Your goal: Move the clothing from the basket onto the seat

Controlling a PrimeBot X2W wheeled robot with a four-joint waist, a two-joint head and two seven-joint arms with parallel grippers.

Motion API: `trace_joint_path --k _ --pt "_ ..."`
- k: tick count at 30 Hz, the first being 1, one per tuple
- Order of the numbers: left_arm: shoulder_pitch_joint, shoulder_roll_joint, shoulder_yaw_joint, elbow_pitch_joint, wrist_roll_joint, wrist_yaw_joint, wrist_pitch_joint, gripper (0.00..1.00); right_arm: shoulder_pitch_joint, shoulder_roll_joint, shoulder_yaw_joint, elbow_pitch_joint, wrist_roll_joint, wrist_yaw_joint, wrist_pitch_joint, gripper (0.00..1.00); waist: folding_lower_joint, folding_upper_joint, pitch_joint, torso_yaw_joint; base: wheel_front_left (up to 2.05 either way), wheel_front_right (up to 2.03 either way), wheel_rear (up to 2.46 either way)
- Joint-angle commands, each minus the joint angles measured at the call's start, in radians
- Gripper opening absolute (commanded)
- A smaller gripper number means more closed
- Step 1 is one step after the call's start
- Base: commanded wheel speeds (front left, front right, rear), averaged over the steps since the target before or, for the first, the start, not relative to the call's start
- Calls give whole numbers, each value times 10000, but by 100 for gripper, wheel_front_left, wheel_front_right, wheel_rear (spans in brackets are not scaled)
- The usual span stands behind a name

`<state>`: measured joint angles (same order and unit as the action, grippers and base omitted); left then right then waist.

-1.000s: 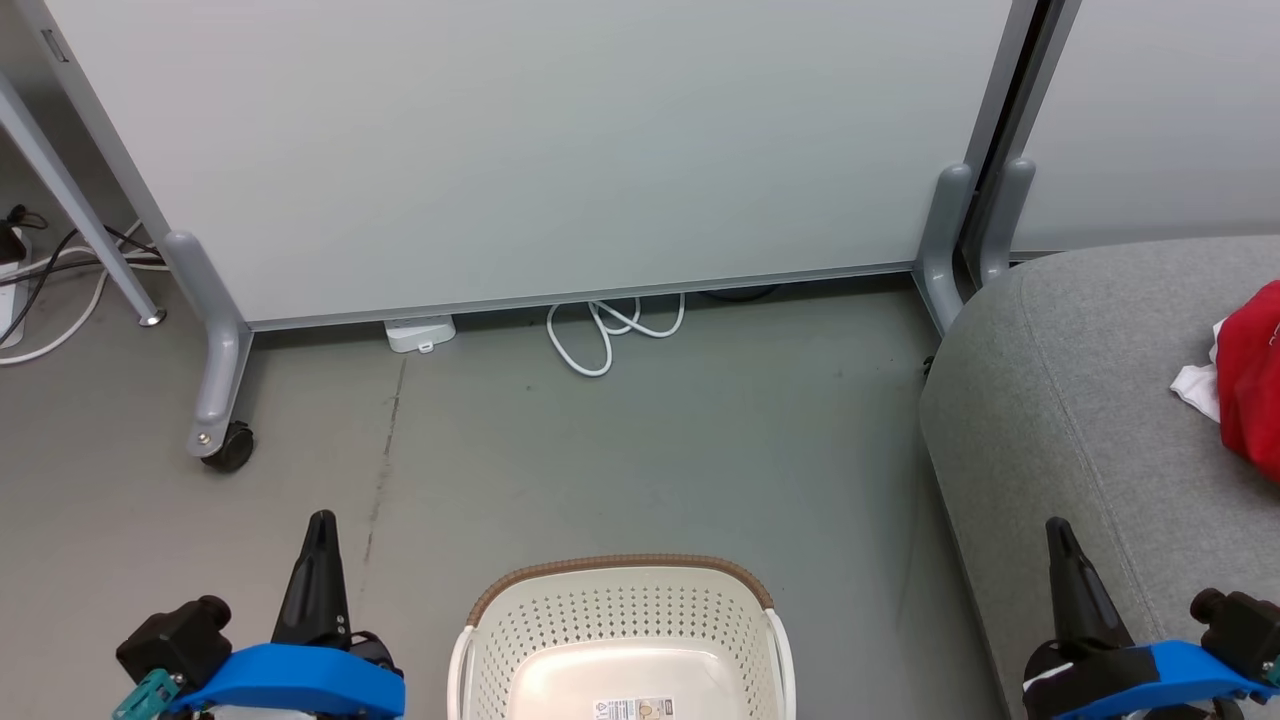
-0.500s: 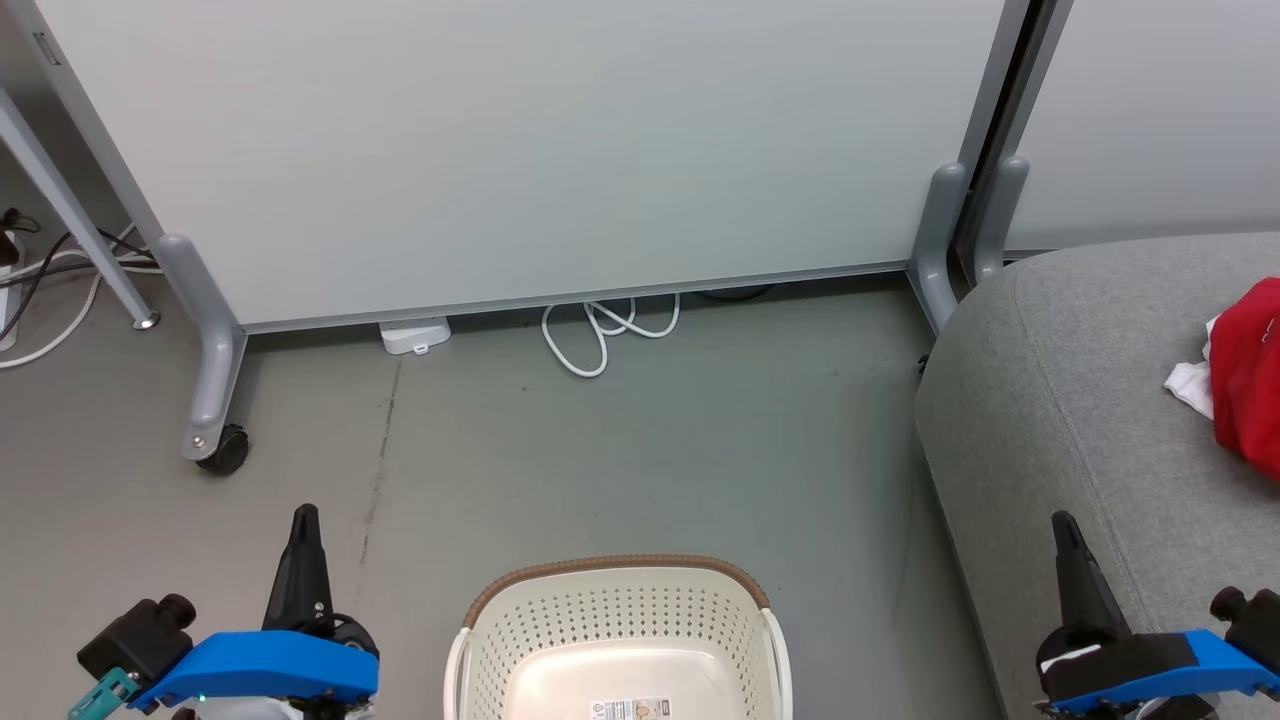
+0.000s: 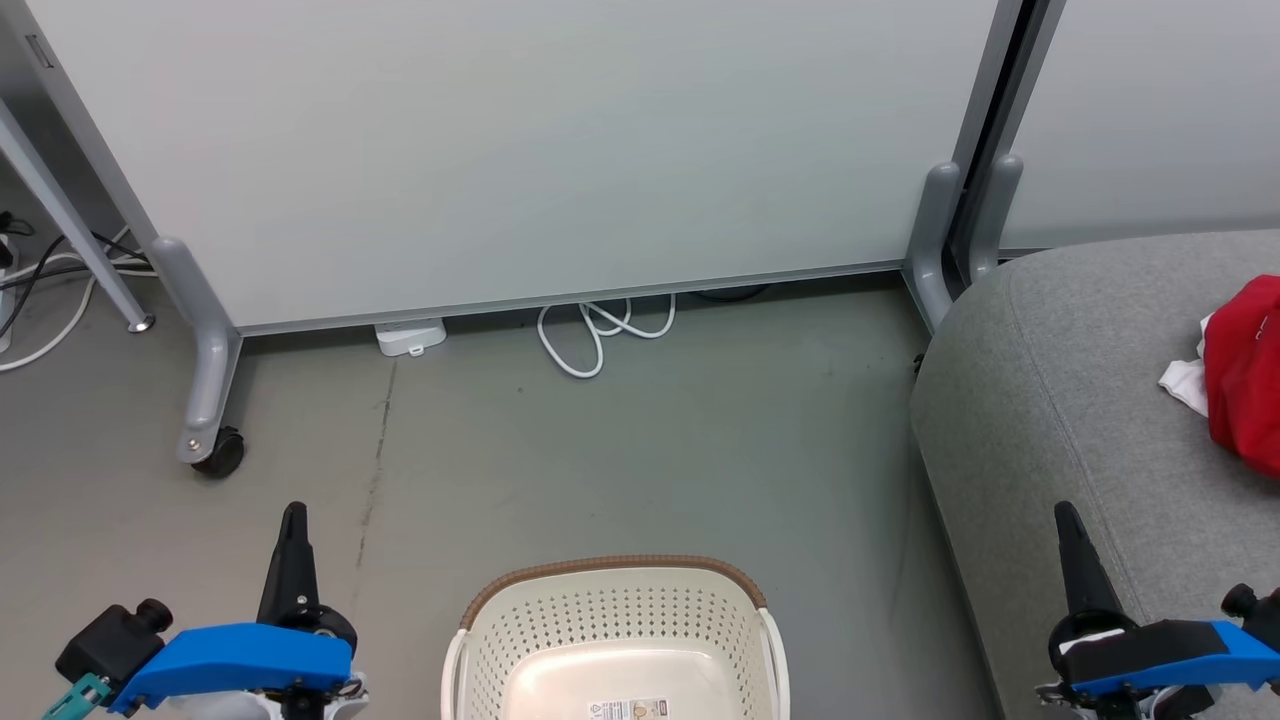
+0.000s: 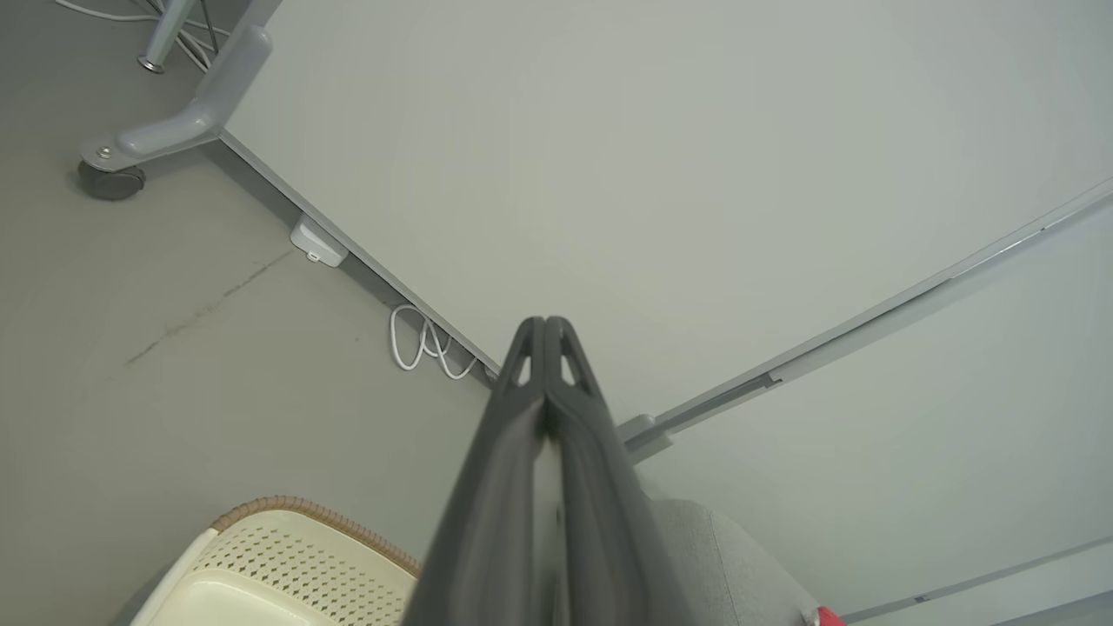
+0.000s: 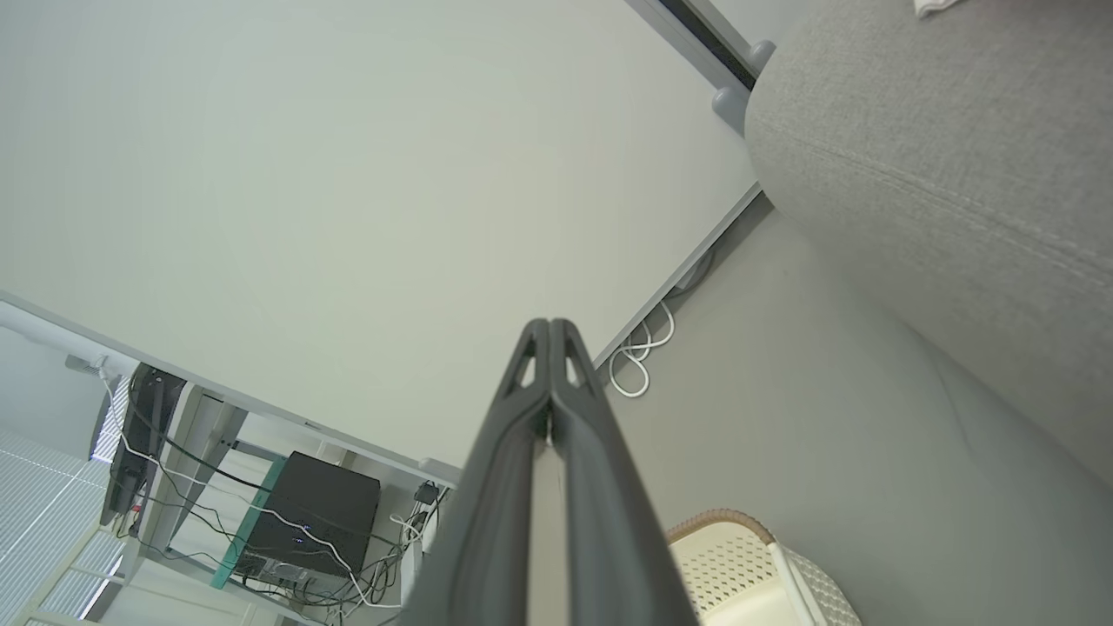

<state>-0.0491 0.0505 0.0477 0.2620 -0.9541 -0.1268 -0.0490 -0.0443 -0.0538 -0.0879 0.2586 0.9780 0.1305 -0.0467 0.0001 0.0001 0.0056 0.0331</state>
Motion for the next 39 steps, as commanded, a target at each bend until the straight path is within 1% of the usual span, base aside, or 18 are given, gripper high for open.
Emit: trace_joint_path --k 1,21,39 --pt "-298 9 38 -128 -186 -29 50 0 -280 -4 -26 -131 194 3 37 0 -1 -1 0 -2 0 0 0" --pt "-427 6 273 -154 -2390 -40 601 0 -431 11 -113 -143 2317 3 588 0 -1 -1 -7 -94 0 0 0" --pt "-526 4 443 -171 -4060 -49 1024 0 -544 23 -177 -151 3921 4 999 0 -1 -1 -13 -176 0 0 0"
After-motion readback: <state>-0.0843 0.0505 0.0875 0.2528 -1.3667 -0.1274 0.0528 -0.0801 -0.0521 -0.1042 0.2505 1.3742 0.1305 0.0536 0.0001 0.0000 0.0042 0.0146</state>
